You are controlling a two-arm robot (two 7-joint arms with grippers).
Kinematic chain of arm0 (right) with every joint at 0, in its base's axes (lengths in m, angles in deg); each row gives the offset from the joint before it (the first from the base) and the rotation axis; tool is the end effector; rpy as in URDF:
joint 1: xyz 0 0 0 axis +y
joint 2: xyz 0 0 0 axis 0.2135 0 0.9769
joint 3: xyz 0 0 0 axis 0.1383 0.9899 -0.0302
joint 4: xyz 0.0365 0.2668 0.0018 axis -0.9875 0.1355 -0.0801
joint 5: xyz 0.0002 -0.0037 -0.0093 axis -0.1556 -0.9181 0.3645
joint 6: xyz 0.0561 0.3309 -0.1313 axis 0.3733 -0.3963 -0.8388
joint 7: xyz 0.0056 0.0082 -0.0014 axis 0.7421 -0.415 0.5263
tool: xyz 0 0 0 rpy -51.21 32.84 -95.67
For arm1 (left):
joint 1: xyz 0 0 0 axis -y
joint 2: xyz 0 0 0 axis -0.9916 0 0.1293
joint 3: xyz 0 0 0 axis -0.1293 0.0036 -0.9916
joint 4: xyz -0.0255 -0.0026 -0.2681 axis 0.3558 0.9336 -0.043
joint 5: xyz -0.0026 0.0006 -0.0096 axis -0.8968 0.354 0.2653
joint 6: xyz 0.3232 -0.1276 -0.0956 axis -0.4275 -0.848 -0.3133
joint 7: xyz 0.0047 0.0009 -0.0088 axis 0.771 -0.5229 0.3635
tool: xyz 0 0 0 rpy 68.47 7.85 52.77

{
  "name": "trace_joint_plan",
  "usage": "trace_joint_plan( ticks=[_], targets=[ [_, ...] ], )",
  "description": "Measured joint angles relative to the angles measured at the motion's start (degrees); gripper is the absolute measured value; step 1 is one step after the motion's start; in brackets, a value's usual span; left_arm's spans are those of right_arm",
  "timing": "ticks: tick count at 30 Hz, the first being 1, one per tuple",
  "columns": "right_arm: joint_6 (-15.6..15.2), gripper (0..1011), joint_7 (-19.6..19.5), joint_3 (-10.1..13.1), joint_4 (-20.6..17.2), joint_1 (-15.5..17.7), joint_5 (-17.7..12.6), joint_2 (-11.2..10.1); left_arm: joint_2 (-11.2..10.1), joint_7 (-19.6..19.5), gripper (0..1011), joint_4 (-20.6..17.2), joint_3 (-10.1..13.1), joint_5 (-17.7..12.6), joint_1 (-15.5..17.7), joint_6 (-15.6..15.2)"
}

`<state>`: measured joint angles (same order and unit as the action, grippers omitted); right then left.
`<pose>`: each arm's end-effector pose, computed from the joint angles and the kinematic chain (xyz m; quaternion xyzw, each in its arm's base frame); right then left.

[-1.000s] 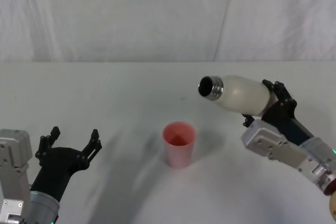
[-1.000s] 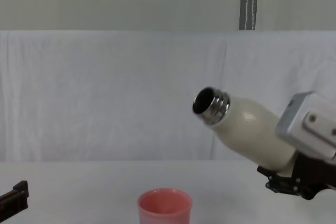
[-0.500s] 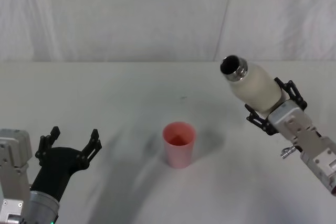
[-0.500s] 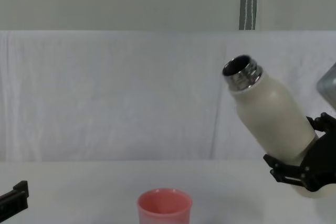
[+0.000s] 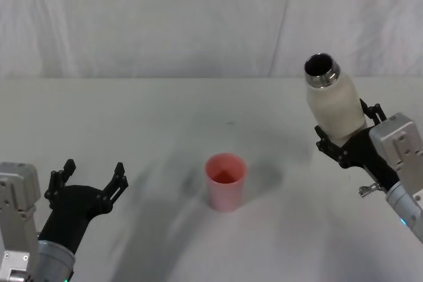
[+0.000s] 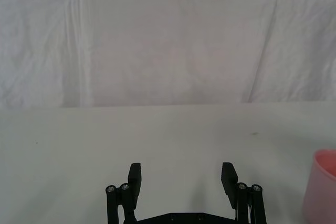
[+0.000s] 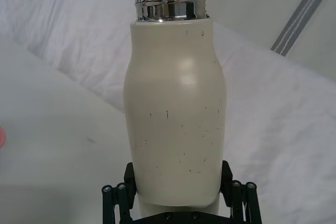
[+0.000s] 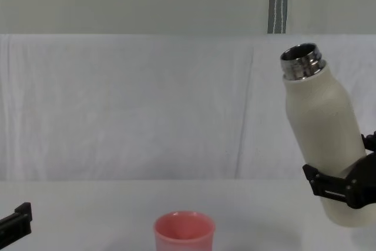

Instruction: Grasp the thermos with one hand and pour water into the cup lid.

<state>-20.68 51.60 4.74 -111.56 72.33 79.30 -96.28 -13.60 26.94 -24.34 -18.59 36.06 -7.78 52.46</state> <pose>0.3962 0.0110 -0.2416 -0.0884 -0.2197 -0.5335 0.8119 0.3096 0.0272 -0.2658 -0.0174 0.0064 0.6616 0.7496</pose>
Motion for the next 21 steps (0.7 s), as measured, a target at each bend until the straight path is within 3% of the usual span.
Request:
trace_joint_plan(
  ticks=[13,21],
  targets=[
    [0.14,951,1.32,1.73,-0.06,1.45,-6.66,1.39,0.0,0.0,1001,0.0,0.0,0.0,0.0,0.0],
    [-0.07,951,1.71,1.97,-0.1,1.93,-9.26,2.11,0.0,0.0,1001,0.0,0.0,0.0,0.0,0.0]
  ],
)
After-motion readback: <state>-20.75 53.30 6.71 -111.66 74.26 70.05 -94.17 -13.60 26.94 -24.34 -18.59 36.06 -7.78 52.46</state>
